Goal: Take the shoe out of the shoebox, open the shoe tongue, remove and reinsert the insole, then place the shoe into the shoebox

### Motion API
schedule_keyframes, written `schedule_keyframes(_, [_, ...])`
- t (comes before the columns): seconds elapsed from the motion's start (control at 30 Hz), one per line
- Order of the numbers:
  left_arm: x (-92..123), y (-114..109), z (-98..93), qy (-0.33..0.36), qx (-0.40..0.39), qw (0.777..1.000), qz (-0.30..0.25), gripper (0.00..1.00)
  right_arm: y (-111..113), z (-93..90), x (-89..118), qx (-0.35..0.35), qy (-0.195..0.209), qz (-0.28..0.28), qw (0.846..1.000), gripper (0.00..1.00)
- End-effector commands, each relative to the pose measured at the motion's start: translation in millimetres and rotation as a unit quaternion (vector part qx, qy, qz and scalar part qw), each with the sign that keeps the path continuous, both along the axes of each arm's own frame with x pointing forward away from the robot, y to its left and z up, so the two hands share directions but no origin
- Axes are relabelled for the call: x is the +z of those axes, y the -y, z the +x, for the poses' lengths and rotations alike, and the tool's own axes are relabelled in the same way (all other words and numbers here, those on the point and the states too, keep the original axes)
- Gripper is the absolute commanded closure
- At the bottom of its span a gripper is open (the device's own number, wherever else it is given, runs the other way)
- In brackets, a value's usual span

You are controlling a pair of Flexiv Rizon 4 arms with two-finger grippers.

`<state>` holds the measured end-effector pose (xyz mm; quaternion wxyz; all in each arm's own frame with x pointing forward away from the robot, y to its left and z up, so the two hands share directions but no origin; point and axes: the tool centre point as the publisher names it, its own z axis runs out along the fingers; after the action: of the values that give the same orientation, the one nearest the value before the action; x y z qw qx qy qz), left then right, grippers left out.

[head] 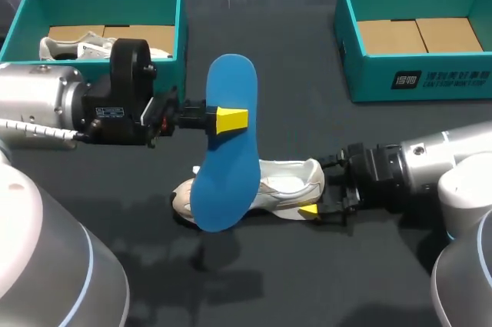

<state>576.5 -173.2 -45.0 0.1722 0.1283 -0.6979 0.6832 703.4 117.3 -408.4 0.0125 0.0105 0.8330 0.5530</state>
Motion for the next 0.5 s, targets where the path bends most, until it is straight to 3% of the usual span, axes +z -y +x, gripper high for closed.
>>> schedule_keyframes(0.03, [-1.0, 2.1, -0.1, 0.000, 0.000, 1.000, -0.001, 1.00, 10.0, -3.3, 6.4, 0.003, -0.012, -0.026, 1.000, 0.00])
schedule_keyframes(0.23, [-1.0, 2.1, -0.1, 0.000, 0.000, 1.000, -0.001, 1.00, 24.4, -5.1, 16.8, 0.003, -0.052, -0.101, 0.993, 0.00])
schedule_keyframes(0.5, [-1.0, 2.1, -0.1, 0.000, 0.000, 1.000, -0.001, 1.00, 34.5, -13.2, 41.6, -0.015, -0.108, -0.246, 0.963, 0.00])
